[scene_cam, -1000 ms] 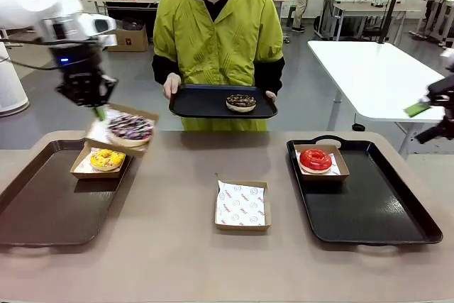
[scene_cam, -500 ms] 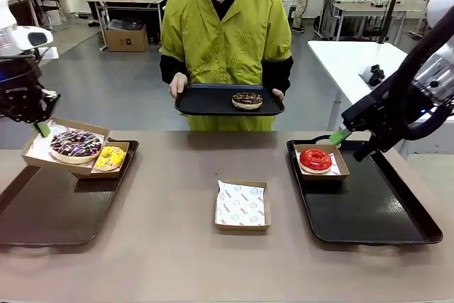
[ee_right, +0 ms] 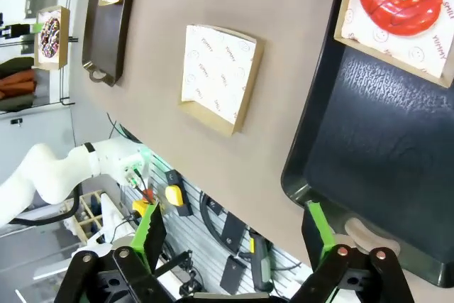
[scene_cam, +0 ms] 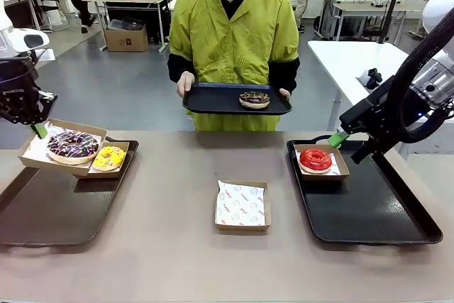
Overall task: Individually package the donuts and arrange them on the tray.
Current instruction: Place the picked Paper togo box on the Handle tray while simultaneously picking up another Paper togo box from the table with the other hand.
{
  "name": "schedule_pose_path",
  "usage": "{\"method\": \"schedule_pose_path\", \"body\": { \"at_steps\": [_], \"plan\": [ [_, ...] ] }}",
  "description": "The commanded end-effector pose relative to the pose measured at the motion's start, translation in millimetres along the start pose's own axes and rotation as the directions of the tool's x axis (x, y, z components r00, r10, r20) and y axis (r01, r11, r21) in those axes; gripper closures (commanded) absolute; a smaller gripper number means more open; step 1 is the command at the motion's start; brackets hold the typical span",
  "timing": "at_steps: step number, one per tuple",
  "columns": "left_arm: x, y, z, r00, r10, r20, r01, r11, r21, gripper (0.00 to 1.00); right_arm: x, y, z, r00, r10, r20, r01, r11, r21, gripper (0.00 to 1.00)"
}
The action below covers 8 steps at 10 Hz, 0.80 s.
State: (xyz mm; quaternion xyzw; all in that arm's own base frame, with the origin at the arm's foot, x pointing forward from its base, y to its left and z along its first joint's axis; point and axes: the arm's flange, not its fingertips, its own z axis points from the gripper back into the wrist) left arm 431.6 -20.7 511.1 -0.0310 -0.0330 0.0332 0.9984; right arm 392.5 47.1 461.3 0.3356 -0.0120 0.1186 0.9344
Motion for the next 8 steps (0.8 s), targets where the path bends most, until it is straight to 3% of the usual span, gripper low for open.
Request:
{"method": "schedule_pose_path", "body": {
  "at_steps": [1, 4, 6, 8],
  "plan": [
    [-1, -2, 2, 1.0, 0.005, 0.003, -0.005, 1.0, -0.001, 0.99, -1, 2, 2, 1.0, -0.003, -0.004, 0.003, 1.0, -0.008, 0.0],
    [-1, -2, 2, 1.0, 0.005, 0.003, -0.005, 1.0, -0.001, 0.99, 0, 1, 1, 1.0, 0.002, 0.001, -0.002, 1.0, 0.001, 0.0],
    [-1, 15, -6, 1.0, 0.002, 0.0, -0.002, 1.0, 0.008, 0.99, 8, 57, -35, 0.997, 0.004, -0.081, -0.024, 0.969, -0.246, 0.0],
    [-9, 48, -18, 1.0, 0.02, -0.014, -0.02, 1.0, 0.017, 0.99, 13, 107, -72, 0.993, 0.02, -0.117, -0.063, 0.923, -0.379, 0.0]
  ]
}}
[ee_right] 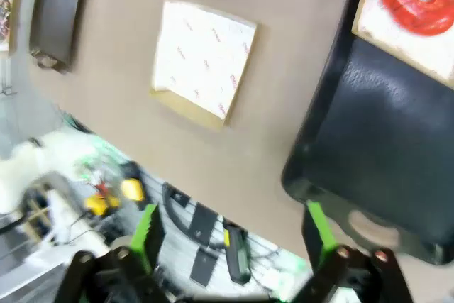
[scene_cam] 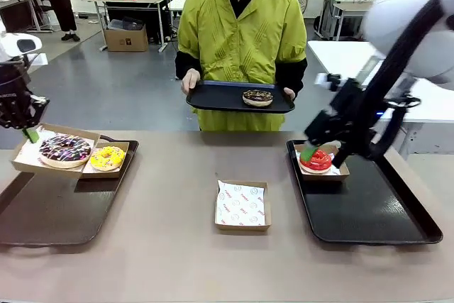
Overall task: Individually package the donuts and arrange them on the tray.
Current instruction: Place the picked Paper togo box on the Handle tray while simultaneously picking up another Paper togo box from the table with the other hand.
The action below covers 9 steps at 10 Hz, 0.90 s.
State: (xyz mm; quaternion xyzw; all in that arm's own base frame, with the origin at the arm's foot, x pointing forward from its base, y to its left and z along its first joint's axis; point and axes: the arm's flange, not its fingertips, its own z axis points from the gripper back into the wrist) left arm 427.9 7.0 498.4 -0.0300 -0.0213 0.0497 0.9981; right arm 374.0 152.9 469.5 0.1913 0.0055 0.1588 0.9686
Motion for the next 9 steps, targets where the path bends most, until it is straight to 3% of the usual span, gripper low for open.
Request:
{"method": "schedule_pose_path", "body": {
  "at_steps": [1, 3, 5, 9],
  "plan": [
    [-6, 31, -11, 1.0, -0.019, 0.008, 0.019, 1.0, 0.02, 0.99, 19, 41, -15, 0.998, -0.063, -0.02, 0.06, 0.989, -0.135, 0.0],
    [-8, 50, -30, 0.996, -0.085, 0.009, 0.084, 0.995, 0.052, 0.99, 29, 81, -45, 0.989, -0.15, 0.0, 0.147, 0.969, -0.198, 0.0],
    [-10, 63, -52, 0.992, -0.126, 0.013, 0.124, 0.99, 0.066, 0.99, 35, 98, -73, 0.985, -0.174, 0.019, 0.174, 0.956, -0.235, 0.0],
    [-12, 72, -94, 0.991, -0.135, -0.012, 0.136, 0.991, 0.012, 0.99, 47, 87, -119, 0.972, -0.236, 0.01, 0.229, 0.929, -0.29, 0.0]
  ]
}}
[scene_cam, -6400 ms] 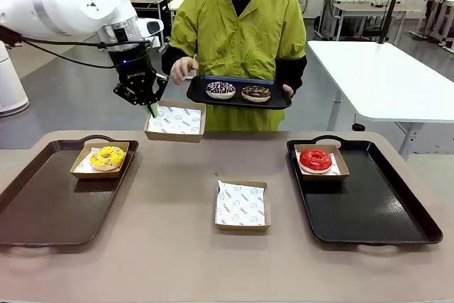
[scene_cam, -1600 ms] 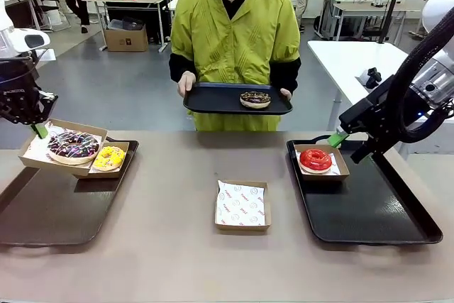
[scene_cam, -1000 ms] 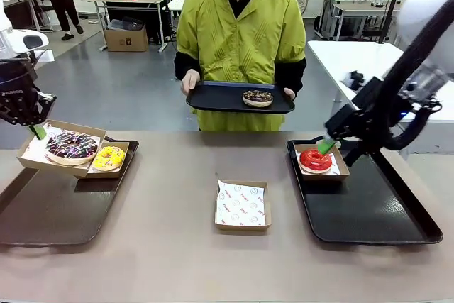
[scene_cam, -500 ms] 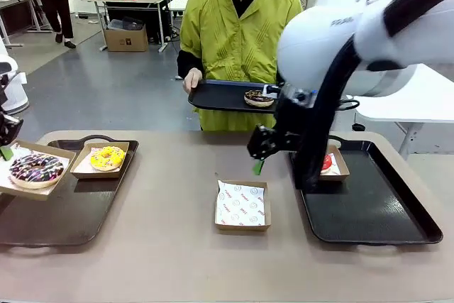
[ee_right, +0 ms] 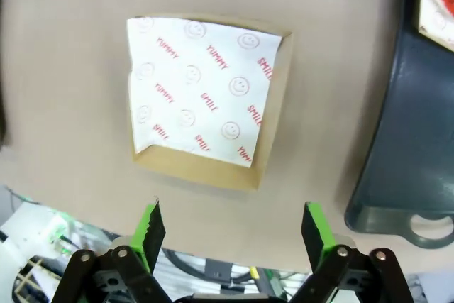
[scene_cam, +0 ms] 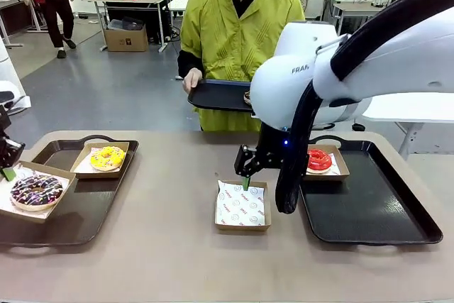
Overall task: Individually package the donuts and arrange them on the tray.
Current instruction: Place the picked Paper togo box on the Handle tray while simultaneously picking up another Paper togo box from the table with the other hand.
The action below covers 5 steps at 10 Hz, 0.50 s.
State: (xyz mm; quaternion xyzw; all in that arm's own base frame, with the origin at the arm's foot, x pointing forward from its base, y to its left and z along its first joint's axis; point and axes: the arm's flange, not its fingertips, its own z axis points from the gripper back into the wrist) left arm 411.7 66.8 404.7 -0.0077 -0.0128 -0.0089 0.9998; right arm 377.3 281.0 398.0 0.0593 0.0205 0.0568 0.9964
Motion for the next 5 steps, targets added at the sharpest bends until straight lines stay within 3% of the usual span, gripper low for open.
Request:
{"method": "schedule_pose_path", "body": {
  "at_steps": [1, 3, 4, 5],
  "plan": [
    [-0.4, 6.1, -10.0, 1.0, -0.011, 0.011, 0.011, 0.999, -0.04, 0.99, 10.7, 1.4, -15.3, 0.999, -0.039, -0.007, 0.039, 0.998, -0.049, 0.0],
    [-1.0, 4.5, -6.6, 1.0, 0.004, 0.022, -0.003, 0.999, -0.043, 0.99, 15.2, -2.5, -20.6, 0.997, -0.058, 0.045, 0.059, 0.998, -0.033, 0.0],
    [-0.7, 2.3, -11.1, 1.0, 0.008, -0.012, -0.008, 1.0, -0.012, 0.99, 11.8, -2.0, -13.8, 0.997, -0.005, 0.076, 0.004, 1.0, 0.01, 0.0],
    [-0.7, 2.3, -11.1, 1.0, 0.008, -0.012, -0.008, 1.0, -0.012, 0.99, 10.7, -7.8, -19.5, 0.999, -0.035, -0.007, 0.035, 0.999, -0.025, 0.0]
  ]
}}
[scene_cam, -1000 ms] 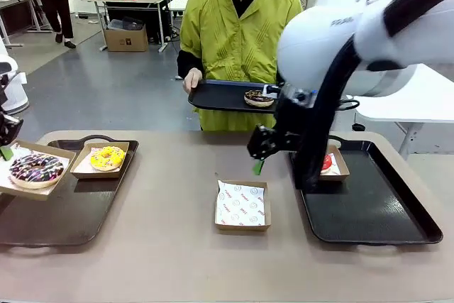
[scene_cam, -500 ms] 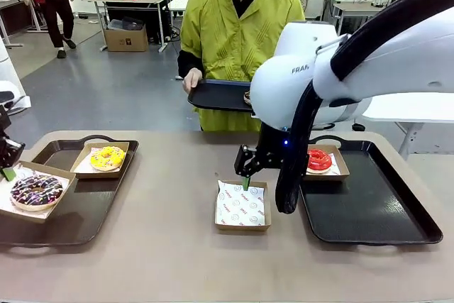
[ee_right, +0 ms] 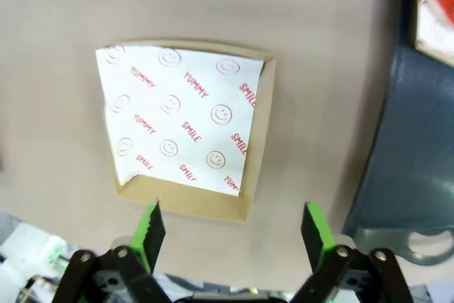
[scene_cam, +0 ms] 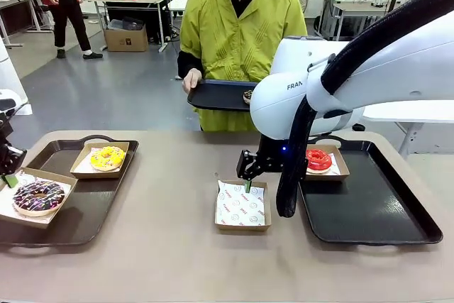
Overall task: Individually package the donuts and arrange them on the tray.
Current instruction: Place the picked Paper togo box on the Handle tray while simultaneously picking up another Paper togo box from the table with the other hand.
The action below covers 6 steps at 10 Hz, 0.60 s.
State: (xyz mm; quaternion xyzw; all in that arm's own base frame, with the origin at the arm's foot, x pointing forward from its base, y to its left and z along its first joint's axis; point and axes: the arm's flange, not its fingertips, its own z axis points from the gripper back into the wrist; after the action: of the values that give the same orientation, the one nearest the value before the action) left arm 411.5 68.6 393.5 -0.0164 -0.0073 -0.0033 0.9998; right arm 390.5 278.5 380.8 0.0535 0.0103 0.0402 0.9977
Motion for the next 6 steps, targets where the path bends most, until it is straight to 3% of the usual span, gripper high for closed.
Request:
{"method": "schedule_pose_path", "body": {
  "at_steps": [1, 3, 6],
  "plan": [
    [0, 0, 0, 1.0, -0.003, -0.001, 0.003, 1.0, 0.005, 0.99, -3, -2, -3, 1.0, -0.003, -0.029, 0.003, 1.0, -0.013, 0.0],
    [0, 0, 0, 1.0, -0.003, -0.001, 0.003, 1.0, 0.005, 0.99, -1, 0, -1, 1.0, 0.0, -0.008, 0.0, 1.0, -0.003, 0.0],
    [8, -2, 2, 0.999, 0.05, 0.001, -0.05, 0.998, -0.028, 0.99, 5, -3, -28, 0.994, -0.104, 0.018, 0.105, 0.993, -0.045, 0.0]
  ]
}}
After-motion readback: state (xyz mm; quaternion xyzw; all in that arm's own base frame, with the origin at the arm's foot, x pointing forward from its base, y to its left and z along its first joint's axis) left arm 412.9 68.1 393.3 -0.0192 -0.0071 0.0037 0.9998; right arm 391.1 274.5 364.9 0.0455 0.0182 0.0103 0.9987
